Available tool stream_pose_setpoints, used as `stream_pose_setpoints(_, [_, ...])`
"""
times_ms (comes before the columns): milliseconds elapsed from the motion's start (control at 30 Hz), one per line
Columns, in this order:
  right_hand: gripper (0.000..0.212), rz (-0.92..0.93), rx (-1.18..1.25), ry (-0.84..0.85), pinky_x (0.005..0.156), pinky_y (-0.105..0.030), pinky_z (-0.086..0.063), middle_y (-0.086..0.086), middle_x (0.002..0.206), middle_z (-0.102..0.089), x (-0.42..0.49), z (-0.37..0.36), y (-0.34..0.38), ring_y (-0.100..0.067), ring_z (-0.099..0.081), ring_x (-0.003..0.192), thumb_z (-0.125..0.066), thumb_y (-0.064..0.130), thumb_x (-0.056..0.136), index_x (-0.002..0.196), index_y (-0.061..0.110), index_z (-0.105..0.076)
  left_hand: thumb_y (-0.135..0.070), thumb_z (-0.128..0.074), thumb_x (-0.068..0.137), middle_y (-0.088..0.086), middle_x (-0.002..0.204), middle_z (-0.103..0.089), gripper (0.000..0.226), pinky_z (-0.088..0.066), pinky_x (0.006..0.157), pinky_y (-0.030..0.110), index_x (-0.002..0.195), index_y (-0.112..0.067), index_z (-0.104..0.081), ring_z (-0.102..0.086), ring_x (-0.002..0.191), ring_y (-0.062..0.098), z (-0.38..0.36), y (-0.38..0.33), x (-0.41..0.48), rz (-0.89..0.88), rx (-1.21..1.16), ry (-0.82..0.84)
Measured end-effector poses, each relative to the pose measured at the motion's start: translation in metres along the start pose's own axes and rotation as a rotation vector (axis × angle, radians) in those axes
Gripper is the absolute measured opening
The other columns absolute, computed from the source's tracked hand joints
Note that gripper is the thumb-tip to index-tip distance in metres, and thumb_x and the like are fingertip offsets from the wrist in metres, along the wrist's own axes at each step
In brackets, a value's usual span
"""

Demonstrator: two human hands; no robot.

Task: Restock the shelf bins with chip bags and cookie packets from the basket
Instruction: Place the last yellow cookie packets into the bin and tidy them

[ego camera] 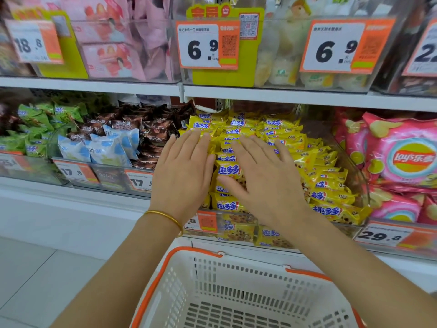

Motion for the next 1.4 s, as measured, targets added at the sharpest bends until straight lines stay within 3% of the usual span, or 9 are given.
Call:
stream_pose_setpoints(333, [0.073,-0.014,-0.027,0.134,0.103,-0.055,-0.038,-0.006,0.131,-0.059,0.005,-0.005,0.0,-0.023,-0.052,0.126,-0.025,0.063,0.088,0.128,0.012,-0.057,-0.039,-0.02,0.096,0.013,0.13,-0.058,0.06,-0.035,0.109,0.043,0.126,-0.005,-0.058,-0.049,0.125,0.028,0.004,0.006,0.017,0.014,-0.122,0.158])
stream_pose_setpoints(433, [0.072,-0.006,-0.023,0.125,0.104,-0.053,-0.037,-0.006,0.13,-0.06,0.007,-0.001,0.001,-0.022,-0.052,0.126,-0.026,0.063,0.089,0.128,0.012,-0.058,-0.043,-0.018,0.096,0.011,0.139,-0.05,0.061,-0.026,0.113,0.037,0.132,-0.007,-0.052,-0.04,0.133,0.025,0.003,0.015,0.031,0.048,-0.134,0.254])
stream_pose_setpoints(533, [0.068,-0.017,0.014,0.109,0.106,-0.05,-0.034,-0.005,0.131,-0.059,0.014,0.005,0.002,-0.021,-0.051,0.127,-0.024,0.058,0.091,0.129,0.011,-0.057,-0.031,-0.025,0.103,0.009,0.15,-0.035,0.046,-0.012,0.113,0.024,0.141,-0.01,-0.041,-0.025,0.141,0.019,-0.009,0.028,0.048,0.038,-0.183,0.415])
stream_pose_setpoints(633, [0.067,-0.057,0.049,0.212,0.114,-0.046,-0.02,-0.005,0.148,-0.04,0.03,0.004,-0.001,-0.02,-0.031,0.14,-0.013,0.053,0.096,0.143,0.013,-0.039,-0.029,-0.025,0.103,0.008,0.156,-0.021,0.047,-0.007,0.114,0.024,0.146,-0.01,-0.031,-0.014,0.145,0.017,-0.031,0.032,0.067,-0.011,-0.174,0.616])
stream_pose_setpoints(767, [0.071,-0.135,0.037,0.415,0.118,-0.045,-0.009,-0.009,0.157,-0.017,0.05,-0.016,-0.009,-0.022,-0.012,0.145,-0.015,0.057,0.096,0.15,0.01,-0.018,-0.034,-0.022,0.102,0.011,0.157,-0.014,0.052,-0.009,0.118,0.04,0.148,-0.009,-0.024,-0.009,0.146,0.023,-0.064,0.038,0.083,-0.008,-0.052,0.769])
stream_pose_setpoints(900, [0.078,-0.156,0.018,0.519,0.119,-0.046,-0.006,-0.009,0.159,-0.011,0.053,-0.027,-0.011,-0.023,-0.007,0.147,-0.011,0.062,0.094,0.151,0.009,-0.016,-0.038,-0.02,0.101,0.012,0.158,-0.009,0.058,-0.009,0.118,0.042,0.149,-0.007,-0.017,-0.005,0.146,0.025,-0.077,0.042,0.086,0.005,0.003,0.826])
stream_pose_setpoints(1200, [0.077,-0.163,-0.012,0.508,0.118,-0.046,-0.008,-0.009,0.158,-0.017,0.052,-0.029,-0.011,-0.023,-0.01,0.146,-0.012,0.062,0.094,0.15,0.009,-0.02,-0.05,-0.013,0.099,0.005,0.159,-0.004,0.062,-0.008,0.119,0.043,0.151,-0.016,-0.009,-0.001,0.146,0.018,-0.081,0.046,0.082,0.101,-0.013,0.859])
stream_pose_setpoints(1300, [0.079,-0.166,0.018,0.476,0.118,-0.047,-0.01,-0.009,0.157,-0.02,0.052,-0.023,-0.009,-0.023,-0.013,0.145,-0.011,0.064,0.093,0.149,0.01,-0.024,-0.043,-0.012,0.1,0.008,0.159,-0.01,0.058,-0.011,0.118,0.042,0.15,-0.014,-0.016,-0.005,0.146,0.021,-0.074,0.047,0.083,0.145,-0.033,0.835])
stream_pose_setpoints(1400, [0.076,-0.153,0.072,0.361,0.119,-0.044,-0.007,-0.004,0.156,-0.023,0.045,0.0,-0.011,-0.019,-0.012,0.146,-0.009,0.063,0.093,0.148,0.015,-0.027,-0.024,-0.016,0.104,0.016,0.152,-0.027,0.046,-0.011,0.114,0.029,0.142,-0.003,-0.032,-0.021,0.141,0.026,-0.042,0.032,0.092,0.234,-0.255,0.675])
Point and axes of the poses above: each hand's wrist, its own x-axis towards the middle knuckle, its own z-axis out of the back of the hand, y = z × x, the point moved 6 cm from there along x, towards the middle knuckle
